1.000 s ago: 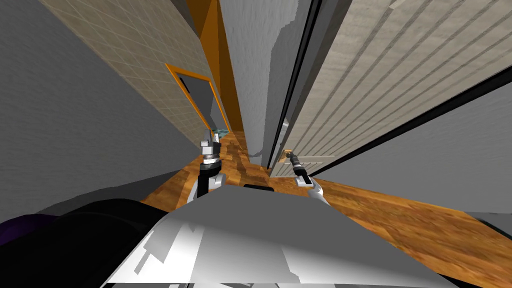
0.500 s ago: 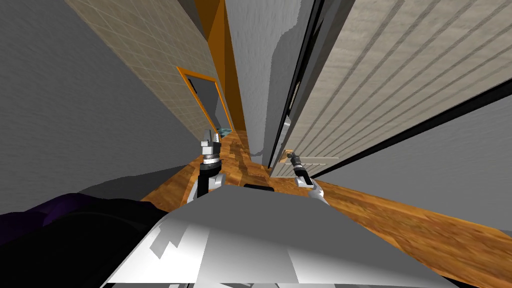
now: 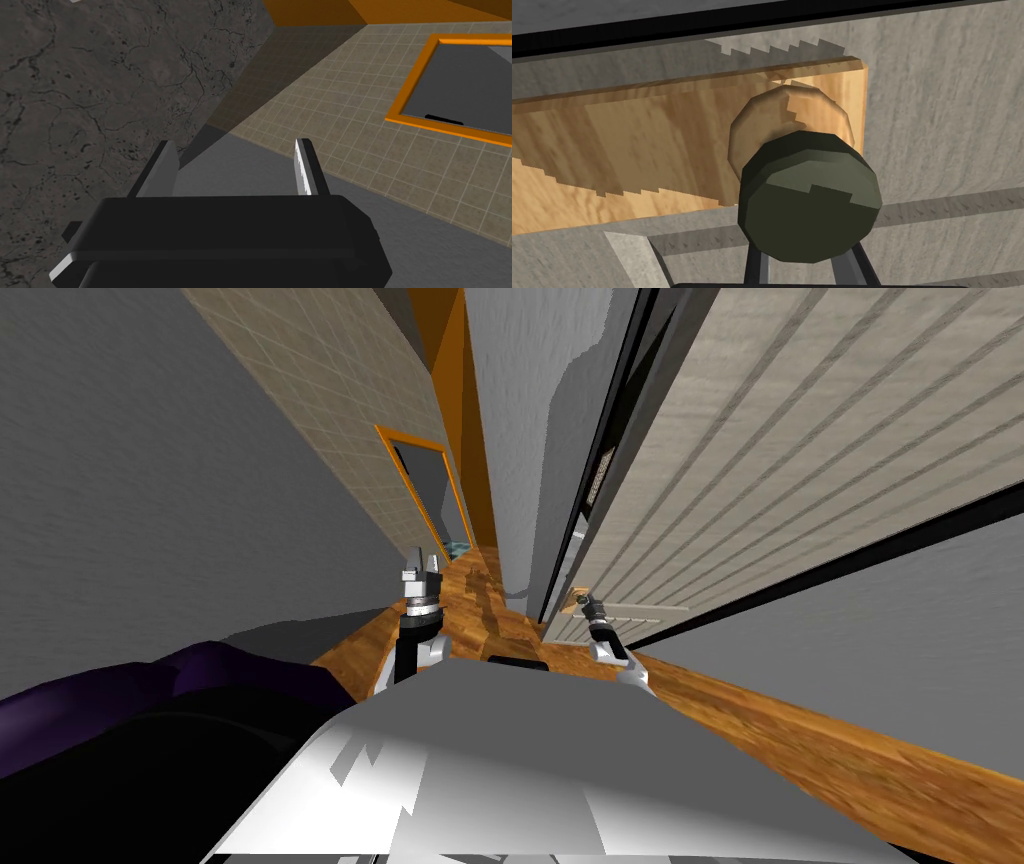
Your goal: Pull the door open
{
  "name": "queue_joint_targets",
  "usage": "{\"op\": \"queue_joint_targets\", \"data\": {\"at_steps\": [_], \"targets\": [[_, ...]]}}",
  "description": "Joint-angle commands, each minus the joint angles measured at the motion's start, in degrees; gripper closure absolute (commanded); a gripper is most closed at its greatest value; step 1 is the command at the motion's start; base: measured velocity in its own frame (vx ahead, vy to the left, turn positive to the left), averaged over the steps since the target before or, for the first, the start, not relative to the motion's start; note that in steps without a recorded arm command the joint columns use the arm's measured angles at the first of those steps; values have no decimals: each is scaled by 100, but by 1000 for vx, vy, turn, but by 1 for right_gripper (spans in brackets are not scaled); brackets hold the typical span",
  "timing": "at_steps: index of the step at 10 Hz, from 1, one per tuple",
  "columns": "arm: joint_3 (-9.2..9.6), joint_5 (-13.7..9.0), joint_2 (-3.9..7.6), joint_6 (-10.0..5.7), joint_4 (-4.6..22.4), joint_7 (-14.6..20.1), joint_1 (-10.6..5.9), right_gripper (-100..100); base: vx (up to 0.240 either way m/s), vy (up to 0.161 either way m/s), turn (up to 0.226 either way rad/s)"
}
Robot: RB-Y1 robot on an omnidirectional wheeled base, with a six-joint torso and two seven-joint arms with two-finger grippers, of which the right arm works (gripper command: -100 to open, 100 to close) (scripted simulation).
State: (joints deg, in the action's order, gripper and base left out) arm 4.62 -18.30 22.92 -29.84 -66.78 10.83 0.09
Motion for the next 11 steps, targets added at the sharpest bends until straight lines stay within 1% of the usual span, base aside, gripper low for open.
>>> {"op": "queue_joint_targets", "data": {"at_steps": [1,2,3,5,6,8,9,11], "targets": [[27,-223,-34,-37,-102,260,-20,100,-42,-24,98],[21,-416,-35,-12,-132,414,5,100,-74,-52,205],[21,-420,-35,-12,-132,461,5,100,-58,-45,76],[11,-807,-38,36,-191,811,55,100,-59,-36,133],[11,-807,-38,36,-191,861,55,100,-54,-40,78],[1,-1190,-40,84,-250,1229,104,100,-58,-45,170],[1,-1190,-40,84,-250,1260,104,100,-48,-31,73],[-9,-1556,-42,130,-305,1654,152,100,-57,-31,137]]}}
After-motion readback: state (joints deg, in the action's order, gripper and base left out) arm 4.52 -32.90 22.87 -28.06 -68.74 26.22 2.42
